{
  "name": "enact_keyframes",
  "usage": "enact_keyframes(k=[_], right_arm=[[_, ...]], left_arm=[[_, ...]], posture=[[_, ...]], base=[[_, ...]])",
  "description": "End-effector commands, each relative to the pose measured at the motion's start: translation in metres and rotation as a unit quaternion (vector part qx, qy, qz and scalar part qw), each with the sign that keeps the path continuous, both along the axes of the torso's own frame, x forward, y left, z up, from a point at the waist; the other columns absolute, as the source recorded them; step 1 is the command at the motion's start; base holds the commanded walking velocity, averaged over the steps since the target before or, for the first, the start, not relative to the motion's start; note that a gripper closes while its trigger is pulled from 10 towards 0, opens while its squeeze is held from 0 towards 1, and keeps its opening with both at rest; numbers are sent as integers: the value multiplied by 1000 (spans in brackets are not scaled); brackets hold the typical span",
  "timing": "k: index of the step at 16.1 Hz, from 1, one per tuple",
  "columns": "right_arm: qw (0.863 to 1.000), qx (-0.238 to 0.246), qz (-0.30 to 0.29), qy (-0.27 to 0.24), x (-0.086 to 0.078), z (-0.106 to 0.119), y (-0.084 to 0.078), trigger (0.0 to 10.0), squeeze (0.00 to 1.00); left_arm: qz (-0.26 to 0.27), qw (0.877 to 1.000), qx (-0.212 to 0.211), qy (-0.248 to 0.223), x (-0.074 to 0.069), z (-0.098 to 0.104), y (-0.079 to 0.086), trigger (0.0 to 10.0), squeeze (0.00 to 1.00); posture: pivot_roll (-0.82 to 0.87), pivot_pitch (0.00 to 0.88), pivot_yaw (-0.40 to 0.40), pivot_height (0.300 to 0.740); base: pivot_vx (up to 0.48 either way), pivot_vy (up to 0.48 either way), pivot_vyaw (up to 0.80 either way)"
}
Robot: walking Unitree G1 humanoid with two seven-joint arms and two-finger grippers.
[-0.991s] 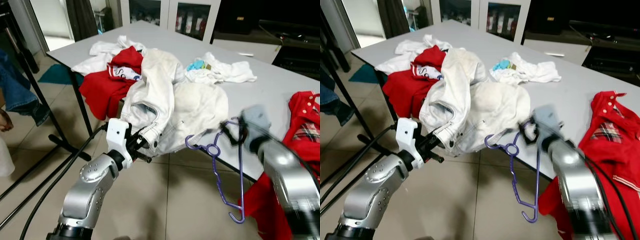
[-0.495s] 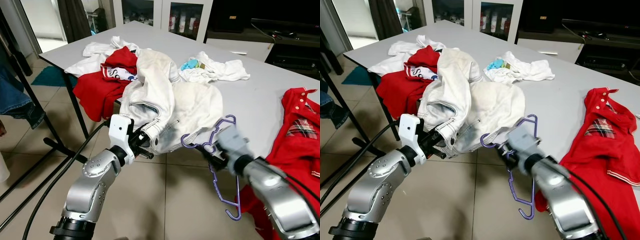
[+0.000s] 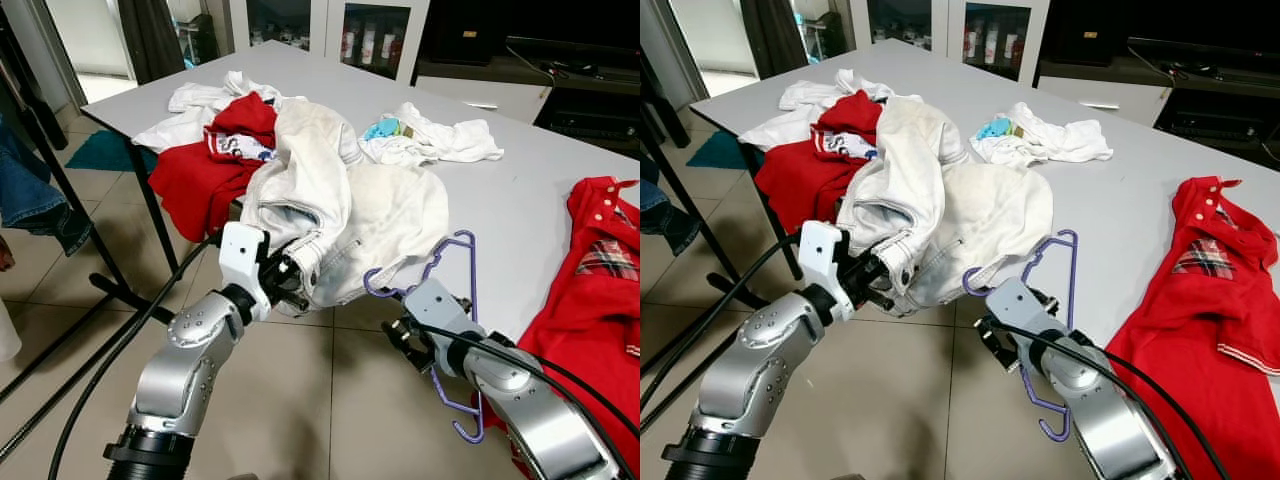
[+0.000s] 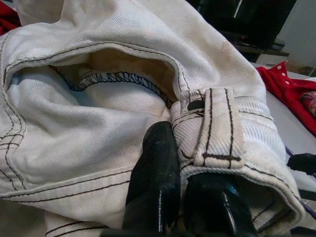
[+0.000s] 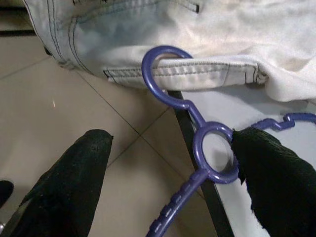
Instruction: Hang hanger
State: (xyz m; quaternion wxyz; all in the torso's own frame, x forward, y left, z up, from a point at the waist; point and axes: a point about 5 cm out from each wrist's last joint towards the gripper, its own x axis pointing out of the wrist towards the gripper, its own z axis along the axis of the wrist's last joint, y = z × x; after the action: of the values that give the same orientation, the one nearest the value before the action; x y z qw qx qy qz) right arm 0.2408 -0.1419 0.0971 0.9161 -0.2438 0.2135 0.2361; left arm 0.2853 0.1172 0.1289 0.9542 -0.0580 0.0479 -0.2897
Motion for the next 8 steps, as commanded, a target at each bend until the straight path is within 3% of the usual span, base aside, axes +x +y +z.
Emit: enact_keyframes(k=[1,3,8], right_arm=[[1000,-11,0,-4,1,3,-1,10000,86],[999,-53,-8,-6,1,-1,-7,10000,86],[997,-81,-4,-4,1,-4,-6,10000,55]], left_arm=[[2,1000,1,-11,3,4,-1,10000,0],[2,1000,-2,-11,3,4,-3,10000,0],[1,1000,-6,-11,4,3,-6,10000,0]], posture=[[-46,0,-33,740],[-48,0,-40,740],[-48,0,-44,740]], base=[[0,0,0],[0,0,0],[0,0,0]])
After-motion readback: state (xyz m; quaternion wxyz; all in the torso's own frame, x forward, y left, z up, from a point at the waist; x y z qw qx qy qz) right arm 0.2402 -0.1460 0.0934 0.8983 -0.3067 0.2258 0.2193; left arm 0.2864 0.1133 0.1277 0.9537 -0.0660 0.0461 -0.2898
